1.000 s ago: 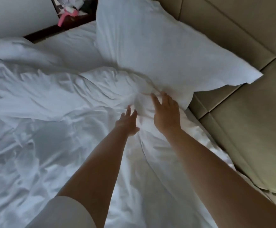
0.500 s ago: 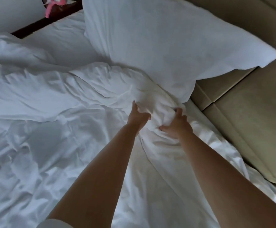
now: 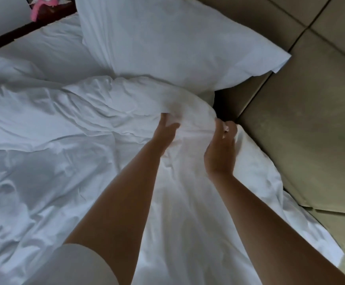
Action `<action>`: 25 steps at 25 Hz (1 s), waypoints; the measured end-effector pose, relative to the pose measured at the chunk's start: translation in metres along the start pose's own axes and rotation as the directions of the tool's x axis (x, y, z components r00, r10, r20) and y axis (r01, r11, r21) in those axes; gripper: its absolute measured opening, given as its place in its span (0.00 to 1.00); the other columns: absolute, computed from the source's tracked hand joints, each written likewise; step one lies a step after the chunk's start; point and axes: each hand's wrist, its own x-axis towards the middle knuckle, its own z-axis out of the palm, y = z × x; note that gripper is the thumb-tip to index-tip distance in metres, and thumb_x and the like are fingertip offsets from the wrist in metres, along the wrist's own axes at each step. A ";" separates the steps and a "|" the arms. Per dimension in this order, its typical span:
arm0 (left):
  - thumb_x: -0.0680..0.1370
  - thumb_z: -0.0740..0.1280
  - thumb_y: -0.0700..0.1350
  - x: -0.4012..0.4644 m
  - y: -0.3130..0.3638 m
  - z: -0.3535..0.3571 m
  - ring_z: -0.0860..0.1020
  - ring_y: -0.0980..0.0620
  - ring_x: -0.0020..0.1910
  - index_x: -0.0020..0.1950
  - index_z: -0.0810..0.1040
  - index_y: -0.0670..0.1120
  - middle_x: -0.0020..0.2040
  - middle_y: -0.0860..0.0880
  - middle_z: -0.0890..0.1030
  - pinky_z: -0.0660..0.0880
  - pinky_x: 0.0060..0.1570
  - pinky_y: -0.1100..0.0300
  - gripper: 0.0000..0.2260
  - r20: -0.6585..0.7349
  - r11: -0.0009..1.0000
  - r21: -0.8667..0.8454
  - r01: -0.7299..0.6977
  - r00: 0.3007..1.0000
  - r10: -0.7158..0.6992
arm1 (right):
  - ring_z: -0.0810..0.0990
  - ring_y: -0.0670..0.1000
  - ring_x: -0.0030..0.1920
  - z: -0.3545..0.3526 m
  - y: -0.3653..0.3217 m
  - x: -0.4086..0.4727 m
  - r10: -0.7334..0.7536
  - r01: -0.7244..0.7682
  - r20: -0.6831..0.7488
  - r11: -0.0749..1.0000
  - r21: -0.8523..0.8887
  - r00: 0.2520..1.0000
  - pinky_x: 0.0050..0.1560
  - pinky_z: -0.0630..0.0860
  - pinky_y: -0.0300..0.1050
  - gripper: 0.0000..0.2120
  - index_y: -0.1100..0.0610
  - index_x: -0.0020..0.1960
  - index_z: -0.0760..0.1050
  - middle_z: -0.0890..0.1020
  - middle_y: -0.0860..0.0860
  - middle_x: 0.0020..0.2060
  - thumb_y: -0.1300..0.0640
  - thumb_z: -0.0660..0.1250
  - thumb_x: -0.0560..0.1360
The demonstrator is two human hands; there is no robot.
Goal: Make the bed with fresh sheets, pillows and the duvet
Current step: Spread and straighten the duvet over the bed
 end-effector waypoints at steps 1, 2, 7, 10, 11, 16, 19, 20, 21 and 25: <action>0.80 0.62 0.43 -0.003 -0.012 -0.005 0.74 0.47 0.57 0.78 0.49 0.56 0.65 0.49 0.71 0.68 0.51 0.61 0.32 -0.043 0.989 0.150 -0.021 0.999 0.028 | 0.77 0.64 0.57 0.003 0.008 -0.011 -0.063 0.064 0.041 0.998 -0.016 0.997 0.51 0.78 0.57 0.30 0.60 0.66 0.68 0.71 0.66 0.63 0.75 0.67 0.66; 0.79 0.61 0.40 -0.006 -0.024 -0.008 0.76 0.49 0.53 0.79 0.48 0.55 0.61 0.49 0.73 0.69 0.48 0.63 0.33 -0.064 0.970 0.242 -0.039 0.996 0.056 | 0.76 0.66 0.59 0.005 0.013 -0.022 -0.155 0.161 0.099 0.985 -0.061 0.983 0.53 0.77 0.59 0.30 0.60 0.65 0.69 0.71 0.67 0.63 0.74 0.69 0.66; 0.76 0.56 0.31 -0.021 -0.075 -0.009 0.73 0.47 0.59 0.78 0.43 0.55 0.68 0.43 0.71 0.69 0.60 0.56 0.38 -0.090 0.870 0.488 -0.062 0.989 0.121 | 0.48 0.57 0.76 0.014 0.028 -0.070 0.119 0.349 0.829 0.867 -0.355 0.546 0.72 0.47 0.64 0.29 0.49 0.77 0.51 0.51 0.54 0.77 0.49 0.57 0.79; 0.76 0.58 0.34 -0.045 -0.118 -0.023 0.59 0.48 0.74 0.78 0.43 0.52 0.76 0.47 0.60 0.58 0.72 0.52 0.37 -0.128 0.639 0.768 -0.039 0.969 0.213 | 0.47 0.60 0.76 0.017 0.031 -0.086 0.229 0.300 0.797 0.841 -0.451 0.559 0.72 0.47 0.64 0.30 0.49 0.78 0.45 0.47 0.55 0.77 0.51 0.54 0.80; 0.77 0.59 0.37 -0.053 -0.134 -0.031 0.52 0.50 0.77 0.79 0.43 0.52 0.78 0.48 0.54 0.52 0.75 0.50 0.35 -0.124 0.574 0.819 -0.019 0.970 0.209 | 0.48 0.59 0.76 0.019 0.023 -0.090 0.173 0.296 0.803 0.869 -0.397 0.570 0.73 0.47 0.63 0.31 0.49 0.78 0.44 0.48 0.56 0.77 0.52 0.55 0.80; 0.80 0.56 0.58 -0.091 -0.200 -0.066 0.40 0.50 0.77 0.78 0.42 0.52 0.79 0.50 0.42 0.35 0.71 0.40 0.33 -0.155 0.390 0.917 0.082 0.975 0.160 | 0.45 0.56 0.77 0.034 -0.012 -0.133 -0.146 0.405 0.836 0.909 -0.097 0.529 0.74 0.44 0.56 0.29 0.48 0.78 0.42 0.44 0.55 0.78 0.46 0.50 0.81; 0.79 0.52 0.64 -0.116 -0.239 -0.089 0.35 0.50 0.76 0.78 0.38 0.54 0.78 0.51 0.36 0.35 0.71 0.40 0.34 -0.141 0.377 0.922 0.091 0.984 0.107 | 0.48 0.55 0.77 0.035 -0.024 -0.173 -0.278 0.461 0.819 0.887 0.020 0.502 0.74 0.46 0.54 0.27 0.47 0.78 0.45 0.47 0.54 0.78 0.46 0.44 0.80; 0.78 0.52 0.66 -0.127 -0.254 -0.097 0.35 0.50 0.76 0.77 0.37 0.55 0.78 0.51 0.35 0.35 0.71 0.40 0.35 -0.148 0.403 0.909 0.108 0.986 0.070 | 0.48 0.55 0.77 0.034 -0.031 -0.187 -0.301 0.471 0.829 0.881 0.052 0.472 0.74 0.46 0.54 0.27 0.47 0.78 0.46 0.47 0.53 0.78 0.46 0.45 0.81; 0.77 0.52 0.67 -0.141 -0.271 -0.107 0.35 0.50 0.76 0.77 0.37 0.55 0.77 0.51 0.35 0.36 0.71 0.40 0.36 -0.158 0.435 0.891 0.132 0.987 0.023 | 0.48 0.55 0.77 0.031 -0.040 -0.203 -0.315 0.487 0.841 0.870 0.071 0.440 0.74 0.46 0.54 0.27 0.47 0.78 0.47 0.47 0.53 0.78 0.47 0.48 0.81; 0.76 0.54 0.68 -0.208 -0.352 -0.146 0.36 0.50 0.76 0.78 0.38 0.55 0.78 0.49 0.36 0.37 0.72 0.38 0.39 -0.145 0.343 0.922 0.180 0.982 -0.124 | 0.47 0.55 0.77 0.018 -0.075 -0.273 -0.319 0.527 0.866 0.846 0.077 0.385 0.74 0.48 0.53 0.28 0.47 0.78 0.48 0.46 0.53 0.78 0.45 0.52 0.81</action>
